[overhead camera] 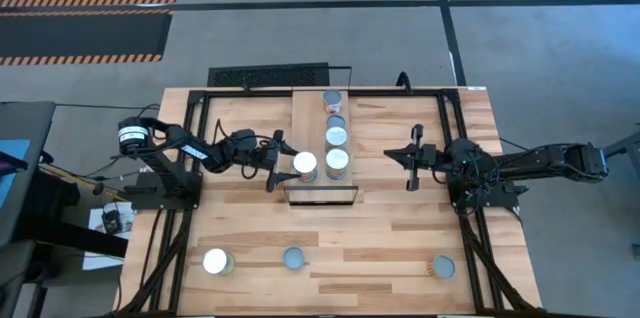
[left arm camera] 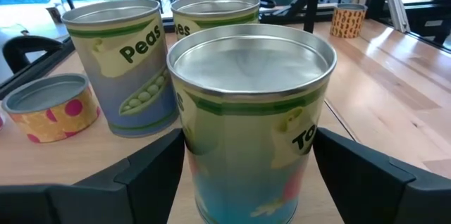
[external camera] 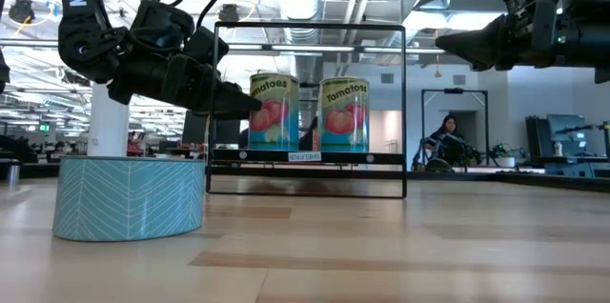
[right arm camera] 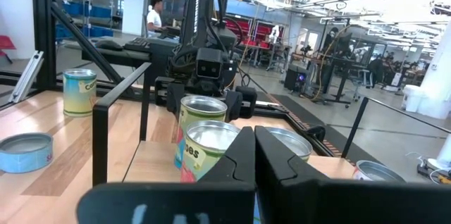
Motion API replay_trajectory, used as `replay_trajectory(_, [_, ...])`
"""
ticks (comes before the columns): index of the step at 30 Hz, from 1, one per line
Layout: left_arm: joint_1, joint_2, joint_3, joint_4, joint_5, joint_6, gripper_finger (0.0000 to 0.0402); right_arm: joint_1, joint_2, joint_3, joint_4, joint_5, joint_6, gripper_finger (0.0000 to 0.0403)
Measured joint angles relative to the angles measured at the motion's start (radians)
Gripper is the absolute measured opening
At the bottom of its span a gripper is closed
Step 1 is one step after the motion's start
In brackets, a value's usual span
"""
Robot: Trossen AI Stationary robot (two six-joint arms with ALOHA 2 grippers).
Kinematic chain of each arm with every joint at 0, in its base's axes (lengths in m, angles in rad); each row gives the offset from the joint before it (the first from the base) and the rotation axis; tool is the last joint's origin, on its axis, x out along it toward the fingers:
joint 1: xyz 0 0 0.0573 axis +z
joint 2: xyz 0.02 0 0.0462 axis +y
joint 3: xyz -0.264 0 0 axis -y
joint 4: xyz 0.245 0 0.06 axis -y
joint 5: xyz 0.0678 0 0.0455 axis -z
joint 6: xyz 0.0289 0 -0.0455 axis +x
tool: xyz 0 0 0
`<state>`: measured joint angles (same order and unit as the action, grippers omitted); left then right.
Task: Pick and place cans onto a shelf
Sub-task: Put the canned tomatoes on the shelf and align them with the other tomato cans
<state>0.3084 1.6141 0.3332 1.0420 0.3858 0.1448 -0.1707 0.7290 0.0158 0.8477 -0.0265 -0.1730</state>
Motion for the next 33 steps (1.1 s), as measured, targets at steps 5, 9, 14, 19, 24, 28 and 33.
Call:
replay_trajectory(5, [0.000, 0.000, 0.000, 0.000, 0.005, 0.000, 0.0296, 0.000, 0.000, 0.000, 0.000, 0.000, 0.000, 0.0011])
replay_trajectory(9, [0.000, 0.000, 0.000, 0.000, 0.009, 0.001, 0.0296, 0.000, 0.000, 0.000, 0.000, 0.000, 0.000, 0.0011])
replay_trajectory(14, [0.007, 0.000, 0.000, 0.000, 0.011, 0.001, 0.0296, 0.000, 0.000, 0.000, 0.000, 0.000, 0.000, 0.0011])
replay_trajectory(19, [0.011, 0.000, 0.000, 0.000, 0.011, 0.000, 0.0296, 0.000, 0.000, 0.000, 0.000, 0.000, -0.001, 0.0011])
replay_trajectory(24, [0.011, 0.000, 0.000, -0.001, 0.012, -0.017, 0.0296, 0.000, 0.000, 0.000, 0.000, 0.000, -0.003, 0.0011])
replay_trajectory(28, [0.011, 0.000, 0.000, -0.012, 0.026, 0.002, 0.0296, 0.000, 0.000, 0.000, 0.000, 0.000, -0.003, 0.0011])
replay_trajectory(33, [0.010, 0.000, 0.000, -0.016, 0.031, 0.029, 0.0296, 0.000, 0.000, 0.000, 0.000, 0.000, -0.003, 0.0011])
